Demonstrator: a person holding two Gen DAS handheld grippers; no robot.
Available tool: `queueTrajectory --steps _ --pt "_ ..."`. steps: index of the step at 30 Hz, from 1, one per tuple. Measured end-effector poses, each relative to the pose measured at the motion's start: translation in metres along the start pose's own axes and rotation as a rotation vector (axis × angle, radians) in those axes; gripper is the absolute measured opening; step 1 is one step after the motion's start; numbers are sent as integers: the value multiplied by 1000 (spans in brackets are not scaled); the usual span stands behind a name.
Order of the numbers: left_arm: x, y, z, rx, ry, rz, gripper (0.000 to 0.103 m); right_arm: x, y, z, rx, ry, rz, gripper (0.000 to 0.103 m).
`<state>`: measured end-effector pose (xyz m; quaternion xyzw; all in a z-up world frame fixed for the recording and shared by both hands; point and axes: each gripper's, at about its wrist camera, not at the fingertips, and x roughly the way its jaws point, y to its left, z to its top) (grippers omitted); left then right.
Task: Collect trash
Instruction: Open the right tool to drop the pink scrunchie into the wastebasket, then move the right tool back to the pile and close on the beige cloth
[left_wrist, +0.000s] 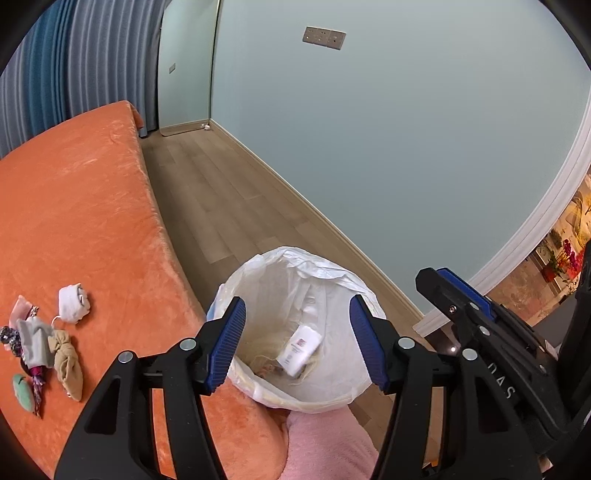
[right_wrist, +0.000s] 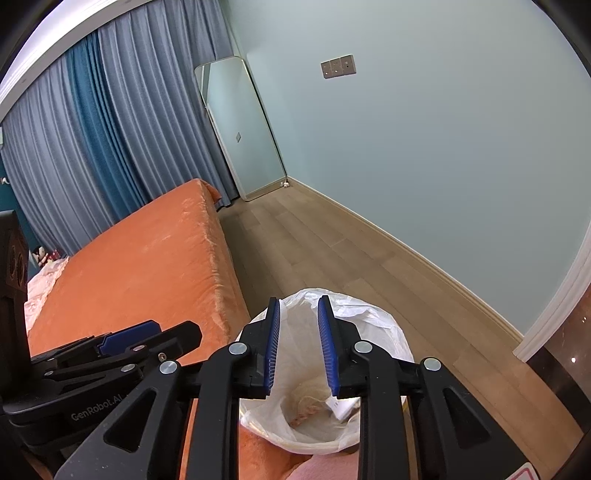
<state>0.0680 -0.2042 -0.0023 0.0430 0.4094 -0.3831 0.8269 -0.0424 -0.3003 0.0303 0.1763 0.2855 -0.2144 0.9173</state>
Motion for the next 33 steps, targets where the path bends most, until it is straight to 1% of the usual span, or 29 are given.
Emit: queueTrajectory --steps 7,9,10,22,28,33 --pt "-14 13 -3 -24 -19 25 56 1 11 2 -27 8 14 25" --pt "-19 17 -4 -31 -26 31 56 1 17 0 -36 9 18 31" --pt "-21 20 -5 -35 -30 34 56 1 19 -1 -41 9 21 32" --pt "-43 50 -21 -83 -50 84 56 3 55 -10 -112 39 60 33" --pt "-55 66 -27 -116 -57 96 56 4 71 -14 -141 50 80 34" --pt "-64 82 -33 -146 -63 117 56 6 85 -15 -163 54 95 44"
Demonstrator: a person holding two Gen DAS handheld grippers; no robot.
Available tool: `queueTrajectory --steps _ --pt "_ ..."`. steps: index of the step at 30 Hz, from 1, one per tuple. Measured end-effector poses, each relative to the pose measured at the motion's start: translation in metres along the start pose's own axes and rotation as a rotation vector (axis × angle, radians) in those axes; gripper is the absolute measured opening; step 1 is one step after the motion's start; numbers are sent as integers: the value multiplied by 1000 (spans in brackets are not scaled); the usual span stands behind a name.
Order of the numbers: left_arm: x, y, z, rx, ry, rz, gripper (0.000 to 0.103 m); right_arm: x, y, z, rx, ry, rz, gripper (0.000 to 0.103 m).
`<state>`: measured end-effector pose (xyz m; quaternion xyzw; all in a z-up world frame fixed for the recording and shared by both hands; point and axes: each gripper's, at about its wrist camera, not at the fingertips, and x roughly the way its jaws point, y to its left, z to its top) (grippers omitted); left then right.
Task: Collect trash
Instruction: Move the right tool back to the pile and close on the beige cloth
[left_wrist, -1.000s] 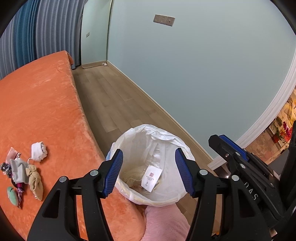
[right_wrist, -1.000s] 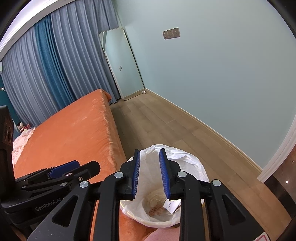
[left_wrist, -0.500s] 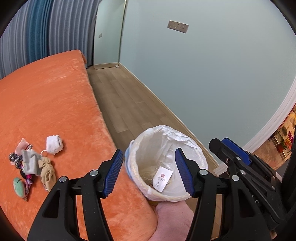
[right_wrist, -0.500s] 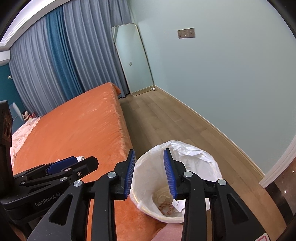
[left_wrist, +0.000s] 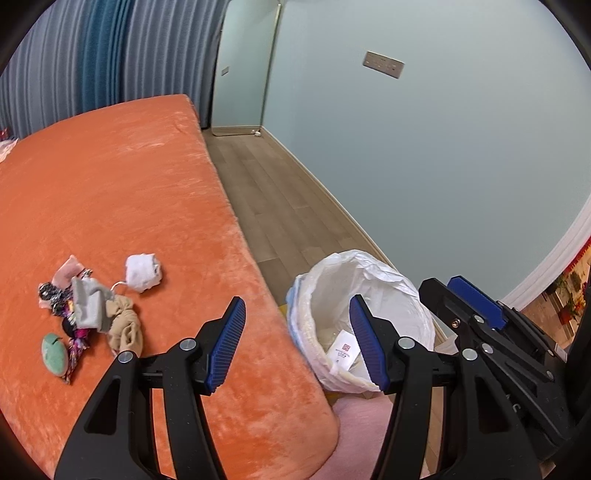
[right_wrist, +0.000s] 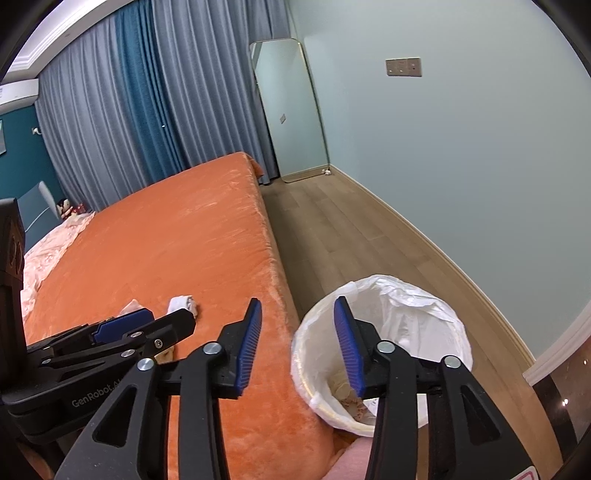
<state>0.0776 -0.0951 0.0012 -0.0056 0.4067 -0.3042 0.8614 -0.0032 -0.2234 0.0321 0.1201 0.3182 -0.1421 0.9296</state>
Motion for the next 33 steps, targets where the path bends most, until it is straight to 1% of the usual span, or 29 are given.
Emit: queueTrajectory --steps 3,9,14,15,17,20,26,33 --pt "-4 15 -4 -29 5 17 56 2 9 -2 -15 5 6 45" --pt "-10 55 -18 -75 10 98 58 11 30 -8 -38 33 30 45" --pt "-13 100 -32 -169 32 156 59 22 57 -16 -75 64 58 45" --pt "-14 111 -36 -185 34 174 60 24 62 -17 -81 70 63 45" --pt "-17 126 -42 -206 37 206 66 29 72 -22 -95 85 78 47" --pt "-20 154 -54 -251 46 248 68 37 90 -28 -110 106 104 51" --pt "-21 212 -77 -369 81 312 68 64 126 -45 -138 178 162 51" --pt "-23 278 -94 -466 96 392 68 104 165 -60 -168 264 208 51"
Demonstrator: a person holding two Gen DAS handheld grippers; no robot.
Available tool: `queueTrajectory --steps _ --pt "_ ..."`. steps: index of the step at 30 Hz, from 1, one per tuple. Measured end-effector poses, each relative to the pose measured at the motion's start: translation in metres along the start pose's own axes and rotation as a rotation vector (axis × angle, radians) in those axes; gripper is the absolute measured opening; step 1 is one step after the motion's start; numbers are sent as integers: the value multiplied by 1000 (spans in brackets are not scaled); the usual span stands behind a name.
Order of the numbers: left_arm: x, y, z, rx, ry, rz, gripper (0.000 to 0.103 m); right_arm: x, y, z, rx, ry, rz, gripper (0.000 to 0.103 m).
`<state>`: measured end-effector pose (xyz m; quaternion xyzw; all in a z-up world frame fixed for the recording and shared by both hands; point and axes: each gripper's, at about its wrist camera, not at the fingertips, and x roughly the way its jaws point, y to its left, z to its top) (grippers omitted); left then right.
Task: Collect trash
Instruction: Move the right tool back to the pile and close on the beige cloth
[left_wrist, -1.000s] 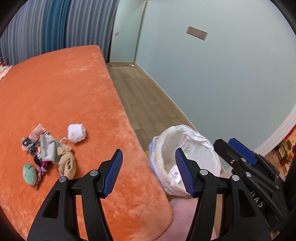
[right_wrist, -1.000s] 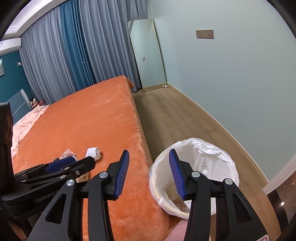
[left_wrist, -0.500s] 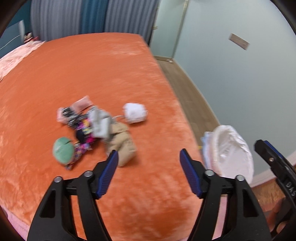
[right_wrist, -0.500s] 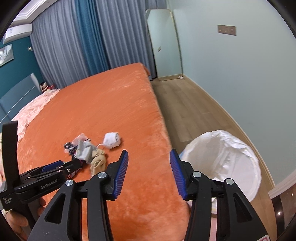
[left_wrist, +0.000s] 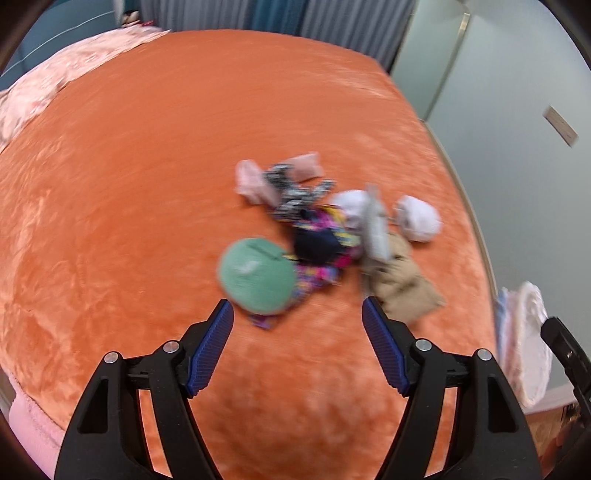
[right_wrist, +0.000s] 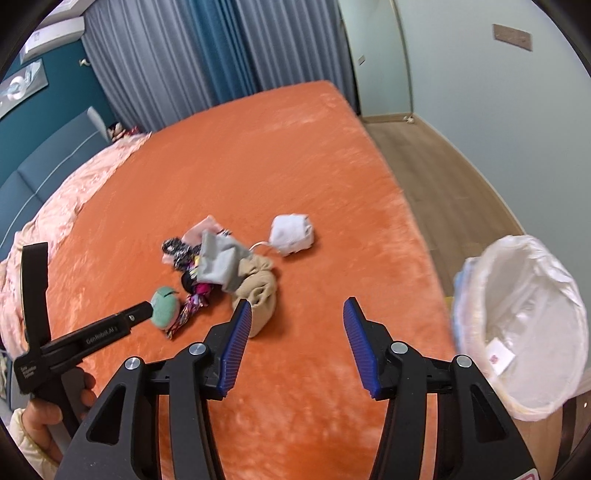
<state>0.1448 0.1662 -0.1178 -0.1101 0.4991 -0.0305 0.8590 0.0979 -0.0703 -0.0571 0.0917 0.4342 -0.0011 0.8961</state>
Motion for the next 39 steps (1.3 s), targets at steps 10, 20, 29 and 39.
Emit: queueTrajectory --steps 10,20,29,39 --pt "44 54 9 -93 76 6 57 65 33 5 -55 98 12 51" --pt "72 67 19 -187 109 -120 50 112 48 5 -80 165 24 40" --pt "89 48 32 -184 113 -200 37 138 44 3 -51 221 39 11" --pt "59 16 40 -69 36 -112 30 108 36 8 -32 163 67 5"
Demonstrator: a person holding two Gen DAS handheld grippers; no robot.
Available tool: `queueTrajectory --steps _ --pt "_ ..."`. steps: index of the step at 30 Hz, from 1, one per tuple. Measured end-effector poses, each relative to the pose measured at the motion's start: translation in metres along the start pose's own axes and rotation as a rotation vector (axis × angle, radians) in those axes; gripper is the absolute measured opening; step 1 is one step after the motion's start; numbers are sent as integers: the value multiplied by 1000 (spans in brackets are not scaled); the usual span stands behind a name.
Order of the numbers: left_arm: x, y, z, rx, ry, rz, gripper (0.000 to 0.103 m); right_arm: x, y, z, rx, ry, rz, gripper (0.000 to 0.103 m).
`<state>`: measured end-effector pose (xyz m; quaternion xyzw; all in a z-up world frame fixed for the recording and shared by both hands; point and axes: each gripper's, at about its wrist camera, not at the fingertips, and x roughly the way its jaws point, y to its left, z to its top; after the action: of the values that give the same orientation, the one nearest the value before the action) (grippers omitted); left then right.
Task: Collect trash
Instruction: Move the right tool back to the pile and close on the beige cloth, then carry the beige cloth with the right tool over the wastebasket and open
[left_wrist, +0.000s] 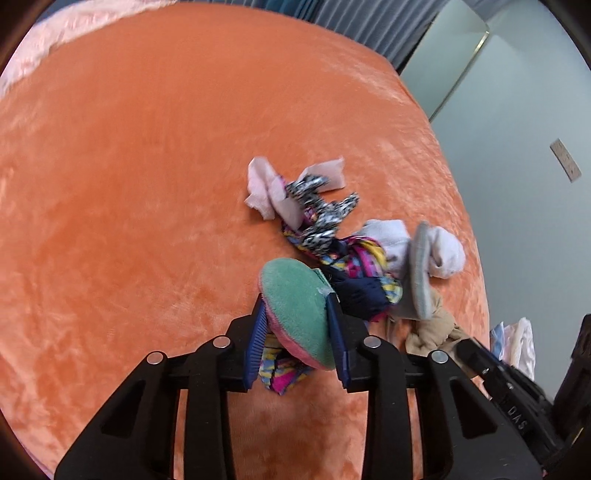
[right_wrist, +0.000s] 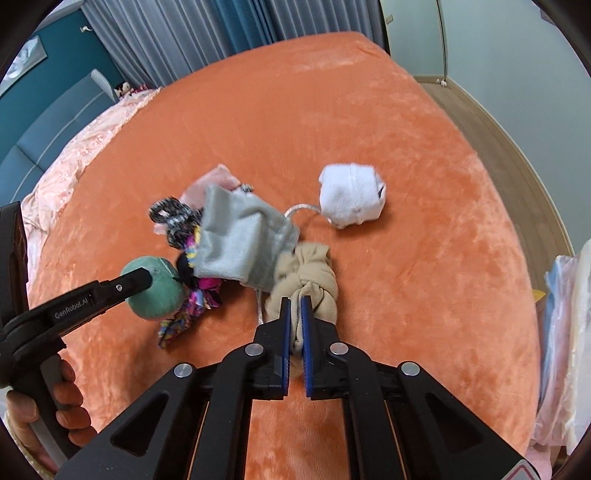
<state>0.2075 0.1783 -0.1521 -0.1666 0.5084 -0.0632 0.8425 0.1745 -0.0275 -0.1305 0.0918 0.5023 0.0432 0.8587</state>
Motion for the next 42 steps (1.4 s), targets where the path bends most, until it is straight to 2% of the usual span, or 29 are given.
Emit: queueTrajectory --steps 6,11,18,25,33,42 --pt "-39 -30 -7 91 -62 23 30 -44 -7 0 19 -80 25 5" --pt "-68 -74 -17 206 -110 33 30 -90 -20 0 29 -170 5 5" --pt "-91 -147 -40 351 -124 -24 30 -151 -57 -7 72 -279 -42 5" --pt "-98 -230 -72 499 -125 -80 30 -197 -116 -29 169 -357 -112 5" --pt "-89 -321 -113 668 -101 -141 30 -233 -190 -58 287 -403 -222 5" --pt "-70 -383 -148 789 -58 -170 30 -245 -248 -86 412 -408 -284 5"
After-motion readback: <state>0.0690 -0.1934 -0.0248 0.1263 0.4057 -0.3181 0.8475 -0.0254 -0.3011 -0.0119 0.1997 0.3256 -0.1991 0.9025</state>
